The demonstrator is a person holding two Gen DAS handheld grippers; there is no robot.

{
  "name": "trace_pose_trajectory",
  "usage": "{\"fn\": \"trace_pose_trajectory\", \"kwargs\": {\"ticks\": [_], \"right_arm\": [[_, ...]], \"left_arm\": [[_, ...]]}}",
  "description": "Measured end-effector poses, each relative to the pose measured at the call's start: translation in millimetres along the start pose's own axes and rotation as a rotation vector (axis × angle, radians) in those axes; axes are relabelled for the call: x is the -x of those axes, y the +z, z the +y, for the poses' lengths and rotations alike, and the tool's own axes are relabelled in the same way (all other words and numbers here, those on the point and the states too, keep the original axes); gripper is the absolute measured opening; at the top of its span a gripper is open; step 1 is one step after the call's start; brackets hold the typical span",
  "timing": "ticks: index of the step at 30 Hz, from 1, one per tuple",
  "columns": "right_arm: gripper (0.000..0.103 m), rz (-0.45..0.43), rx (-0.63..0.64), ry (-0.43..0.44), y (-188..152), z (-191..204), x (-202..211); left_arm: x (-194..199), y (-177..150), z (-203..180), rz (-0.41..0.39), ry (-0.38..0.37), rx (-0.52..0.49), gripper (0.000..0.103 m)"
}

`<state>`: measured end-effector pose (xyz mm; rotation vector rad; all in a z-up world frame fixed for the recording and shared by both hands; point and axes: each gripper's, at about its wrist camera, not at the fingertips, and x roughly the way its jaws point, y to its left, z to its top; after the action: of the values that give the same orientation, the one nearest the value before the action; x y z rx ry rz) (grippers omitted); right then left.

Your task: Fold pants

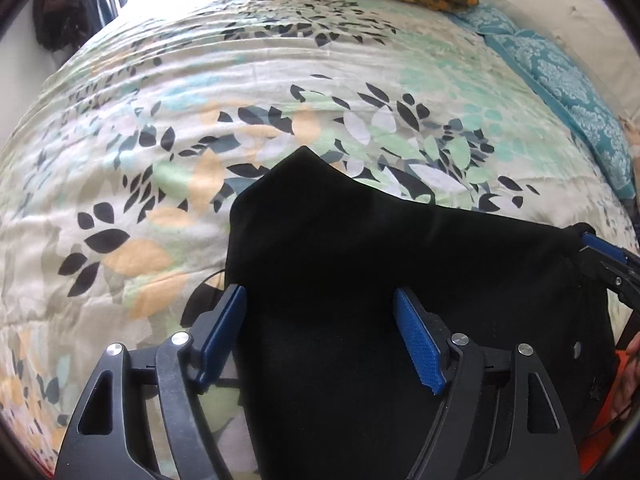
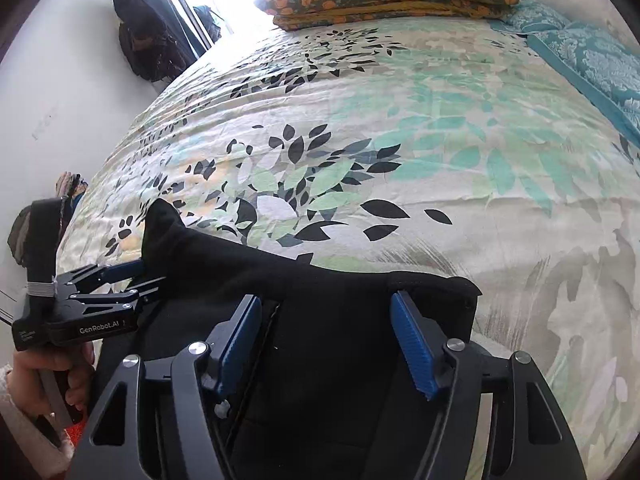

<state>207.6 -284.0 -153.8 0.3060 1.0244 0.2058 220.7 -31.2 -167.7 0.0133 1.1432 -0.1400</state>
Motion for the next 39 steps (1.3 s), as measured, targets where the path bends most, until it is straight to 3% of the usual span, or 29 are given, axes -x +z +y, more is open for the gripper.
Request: {"fn": "trace_pose_trajectory", "kwargs": {"ticks": [2,5,6,9,13,17,19,20,21,23,25,27,29,35,39], "right_arm": [[0.068,-0.054,-0.041,0.051,1,-4,29],[0.096,-0.111,-0.101,0.061,-11,-25,73],[0.101,-0.112,-0.123,0.06,-18,-34,82],[0.101,-0.015,-0.221,0.133,-46,-64,79],[0.101,0.101,-0.297,0.21,-80,-83,50],[0.103,0.165,-0.355,0.282,-91,-87,16],[0.103,0.158,-0.352,0.319,-88,-83,11],[0.097,0.179,-0.341,0.365,-87,-78,8],[0.08,0.21,-0.321,0.38,-86,-72,5],[0.067,0.217,-0.255,0.317,-85,-61,8],[0.054,0.177,-0.244,0.322,-83,-57,18],[0.043,0.134,-0.202,0.319,-78,-46,34],[0.04,0.109,-0.153,0.328,-72,-26,49],[0.04,0.023,-0.023,0.401,-39,51,79],[0.04,0.013,0.001,0.44,-17,97,59]], "left_arm": [[23,-4,7,-0.019,-0.053,0.003,0.077],[63,-23,30,-0.077,-0.092,0.002,0.077],[71,-33,39,-0.077,-0.101,0.015,0.077],[74,-66,66,-0.023,-0.201,0.105,0.077],[42,-93,79,0.062,-0.302,0.201,0.077],[20,-83,77,0.072,-0.442,0.285,0.082],[11,-75,65,0.099,-0.455,0.27,0.083],[11,-73,57,0.108,-0.448,0.245,0.08],[12,-71,48,0.112,-0.457,0.209,0.078],[24,-72,31,0.081,-0.364,0.122,0.035],[40,-73,27,0.034,-0.354,0.103,0.021],[62,-72,27,0.0,-0.348,0.11,0.02],[88,-67,26,-0.049,-0.333,0.086,0.019],[150,-43,62,-0.17,-0.292,0.096,0.019],[164,-36,114,-0.216,-0.228,0.149,0.02]]}}
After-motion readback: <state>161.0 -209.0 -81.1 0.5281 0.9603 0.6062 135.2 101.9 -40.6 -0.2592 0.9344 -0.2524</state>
